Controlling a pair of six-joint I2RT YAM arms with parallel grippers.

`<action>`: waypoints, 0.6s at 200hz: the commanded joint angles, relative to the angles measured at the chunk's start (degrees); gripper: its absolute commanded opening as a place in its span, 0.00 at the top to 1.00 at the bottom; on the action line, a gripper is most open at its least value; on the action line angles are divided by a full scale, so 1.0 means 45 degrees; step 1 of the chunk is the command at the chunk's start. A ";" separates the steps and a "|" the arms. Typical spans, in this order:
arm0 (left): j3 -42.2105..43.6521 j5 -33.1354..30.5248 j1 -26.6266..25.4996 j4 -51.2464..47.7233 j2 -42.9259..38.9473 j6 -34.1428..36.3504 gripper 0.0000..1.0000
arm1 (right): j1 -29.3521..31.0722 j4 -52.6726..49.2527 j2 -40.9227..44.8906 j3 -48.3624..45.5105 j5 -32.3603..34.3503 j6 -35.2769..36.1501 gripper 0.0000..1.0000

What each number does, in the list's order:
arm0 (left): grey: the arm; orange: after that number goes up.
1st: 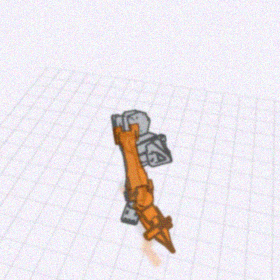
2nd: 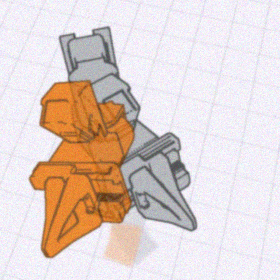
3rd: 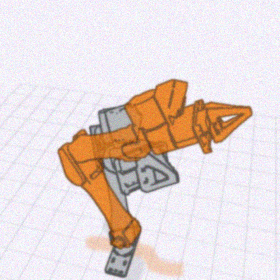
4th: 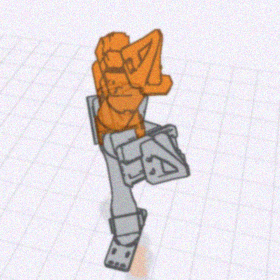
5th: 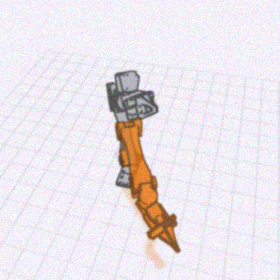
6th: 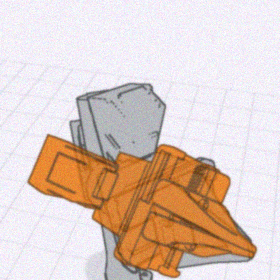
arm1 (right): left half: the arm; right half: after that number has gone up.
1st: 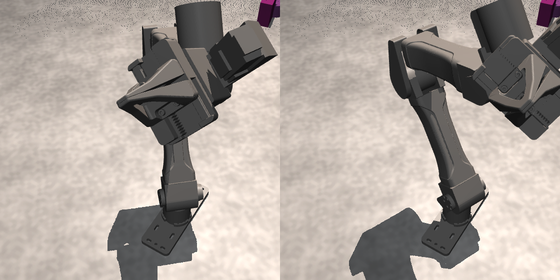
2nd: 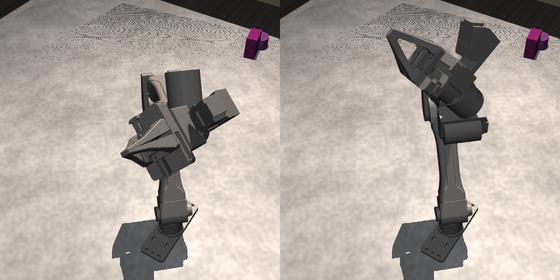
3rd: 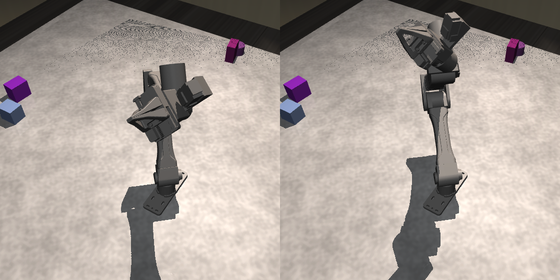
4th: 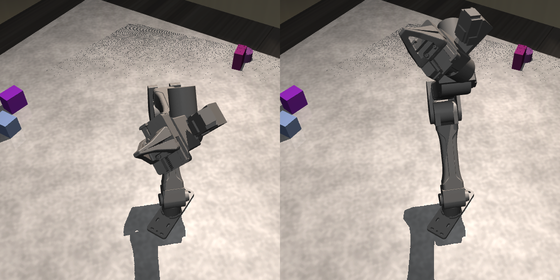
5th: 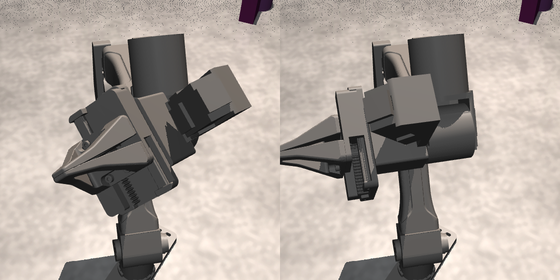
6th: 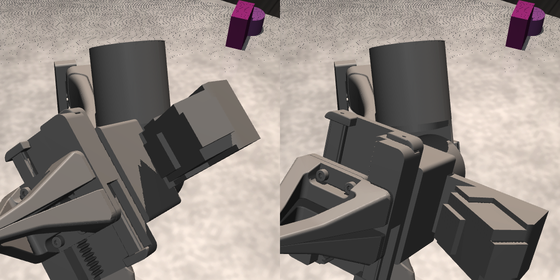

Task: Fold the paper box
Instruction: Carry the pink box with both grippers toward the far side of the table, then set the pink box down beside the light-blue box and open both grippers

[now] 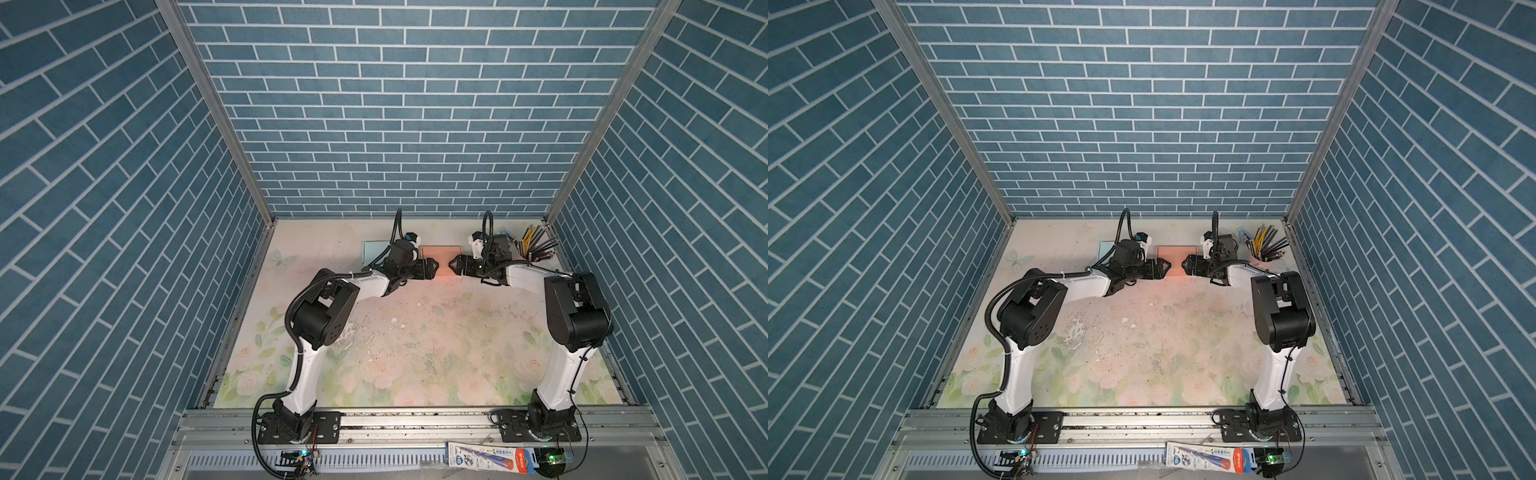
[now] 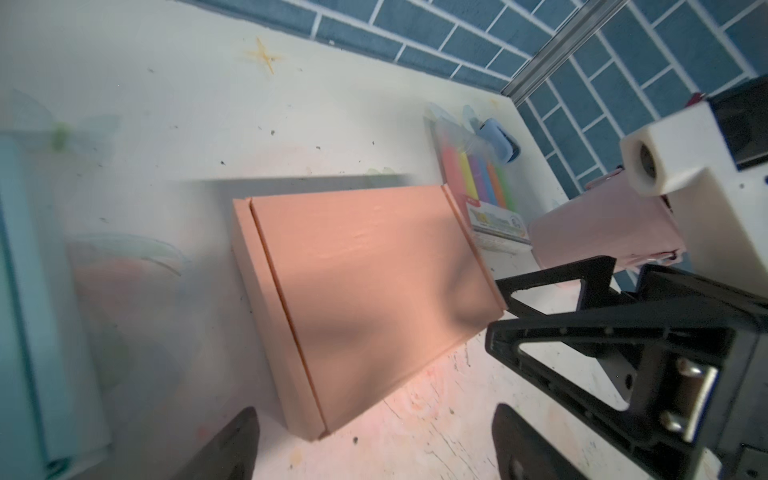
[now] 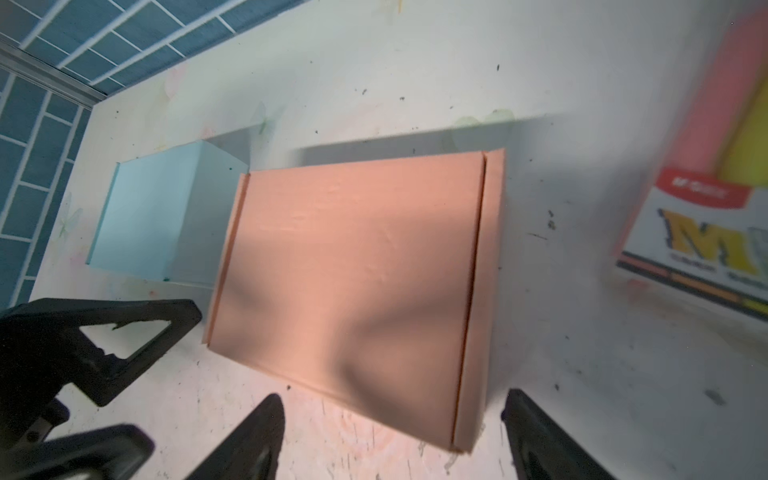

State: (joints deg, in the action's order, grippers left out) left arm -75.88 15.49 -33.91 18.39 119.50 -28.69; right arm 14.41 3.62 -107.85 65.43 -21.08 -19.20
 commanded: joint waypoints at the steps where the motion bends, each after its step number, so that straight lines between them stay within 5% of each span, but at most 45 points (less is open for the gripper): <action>1: 0.0924 -0.0093 0.0047 0.0705 -0.1322 0.0075 0.12 | 0.0030 -0.0168 0.1319 -0.0531 0.0453 0.0255 0.16; 79: 0.7004 -0.0336 0.0006 0.0723 -0.7669 -0.0019 0.12 | 0.1953 0.0142 0.4120 -0.3480 0.2342 0.0325 0.20; 120: 0.8475 -0.0319 -0.0043 -0.0157 -1.0117 -0.0031 0.12 | 0.2577 0.0581 0.3272 -0.3357 0.3023 0.0034 0.25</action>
State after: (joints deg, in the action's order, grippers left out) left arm -40.27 14.61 -33.95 19.88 78.63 -28.75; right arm 26.13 4.14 -90.80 49.39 -11.27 -19.09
